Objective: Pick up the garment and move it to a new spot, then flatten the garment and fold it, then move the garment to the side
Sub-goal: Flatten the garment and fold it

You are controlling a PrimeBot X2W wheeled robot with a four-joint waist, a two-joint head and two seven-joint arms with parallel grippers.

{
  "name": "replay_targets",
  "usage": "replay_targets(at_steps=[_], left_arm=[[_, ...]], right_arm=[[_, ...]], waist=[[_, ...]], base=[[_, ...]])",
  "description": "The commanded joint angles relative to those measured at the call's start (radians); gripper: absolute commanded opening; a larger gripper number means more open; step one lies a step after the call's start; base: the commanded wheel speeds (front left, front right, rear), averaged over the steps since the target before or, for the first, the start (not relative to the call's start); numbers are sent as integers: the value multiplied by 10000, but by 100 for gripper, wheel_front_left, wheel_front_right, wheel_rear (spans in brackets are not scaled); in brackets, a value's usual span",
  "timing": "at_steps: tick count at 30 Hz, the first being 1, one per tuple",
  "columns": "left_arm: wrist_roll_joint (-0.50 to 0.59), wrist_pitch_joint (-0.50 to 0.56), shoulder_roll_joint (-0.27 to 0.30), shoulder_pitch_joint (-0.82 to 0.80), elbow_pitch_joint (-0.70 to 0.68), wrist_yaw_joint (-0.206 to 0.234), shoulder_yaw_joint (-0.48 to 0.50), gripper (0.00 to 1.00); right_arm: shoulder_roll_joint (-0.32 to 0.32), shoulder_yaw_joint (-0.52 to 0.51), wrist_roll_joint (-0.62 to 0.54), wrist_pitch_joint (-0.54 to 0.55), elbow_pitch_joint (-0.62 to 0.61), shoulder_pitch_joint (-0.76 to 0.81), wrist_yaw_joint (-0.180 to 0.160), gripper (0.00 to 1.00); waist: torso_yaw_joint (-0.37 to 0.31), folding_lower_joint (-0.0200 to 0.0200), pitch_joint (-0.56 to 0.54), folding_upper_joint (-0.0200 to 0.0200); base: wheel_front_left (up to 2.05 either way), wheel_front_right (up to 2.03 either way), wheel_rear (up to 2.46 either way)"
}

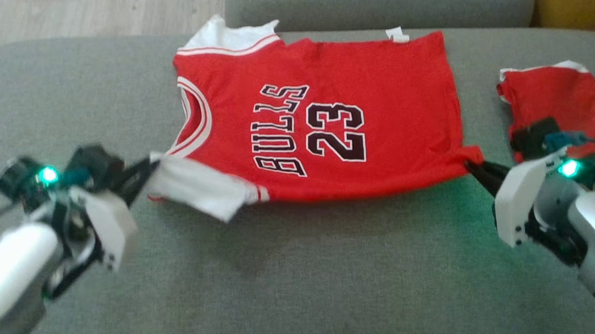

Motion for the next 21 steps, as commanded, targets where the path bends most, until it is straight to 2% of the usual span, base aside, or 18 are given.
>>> replay_targets(at_steps=[1,10,21], left_arm=[[84,36,303,-866,-123,-36,525,0],[460,191,-314,-3238,1934,-606,209,0],[651,-164,-815,-4813,3969,-829,-676,0]], right_arm=[[-81,-159,-65,-66,-118,-332,-9,0],[708,-190,-388,-315,932,-1486,-9,0],[1456,218,-526,-858,2139,-2338,-9,0]], waist=[[-33,-2,190,-1],[-161,-2,1015,-1],[-321,-2,1528,-1]], base=[[0,0,0],[0,0,0],[0,0,0]])
